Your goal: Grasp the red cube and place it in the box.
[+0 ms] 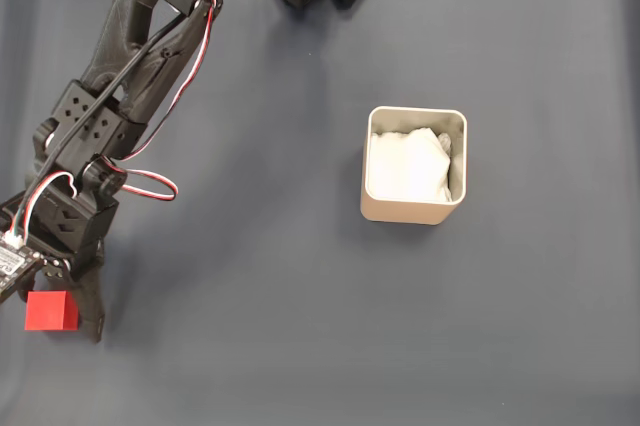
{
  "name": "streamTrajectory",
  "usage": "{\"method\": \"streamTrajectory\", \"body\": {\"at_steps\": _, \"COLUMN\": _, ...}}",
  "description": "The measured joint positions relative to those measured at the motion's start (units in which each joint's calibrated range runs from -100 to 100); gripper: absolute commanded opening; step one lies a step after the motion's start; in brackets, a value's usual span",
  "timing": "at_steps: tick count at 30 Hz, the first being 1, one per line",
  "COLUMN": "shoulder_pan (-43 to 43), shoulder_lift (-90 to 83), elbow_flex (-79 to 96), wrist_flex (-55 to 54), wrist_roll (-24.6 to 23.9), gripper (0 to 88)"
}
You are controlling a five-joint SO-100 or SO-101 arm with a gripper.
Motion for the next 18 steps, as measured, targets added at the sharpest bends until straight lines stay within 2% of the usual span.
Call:
{"method": "streamTrajectory", "body": {"at_steps": 7, "shoulder_pan": 0.0, "shoulder_lift": 0.5, "elbow_flex": -0.6, "wrist_flex": 0.0, "wrist_roll": 0.0, "gripper": 34.4}}
{"method": "streamTrajectory", "body": {"at_steps": 18, "shoulder_pan": 0.0, "shoulder_lift": 0.5, "elbow_flex": -0.6, "wrist_flex": 0.7, "wrist_roll": 1.2, "gripper": 11.2}}
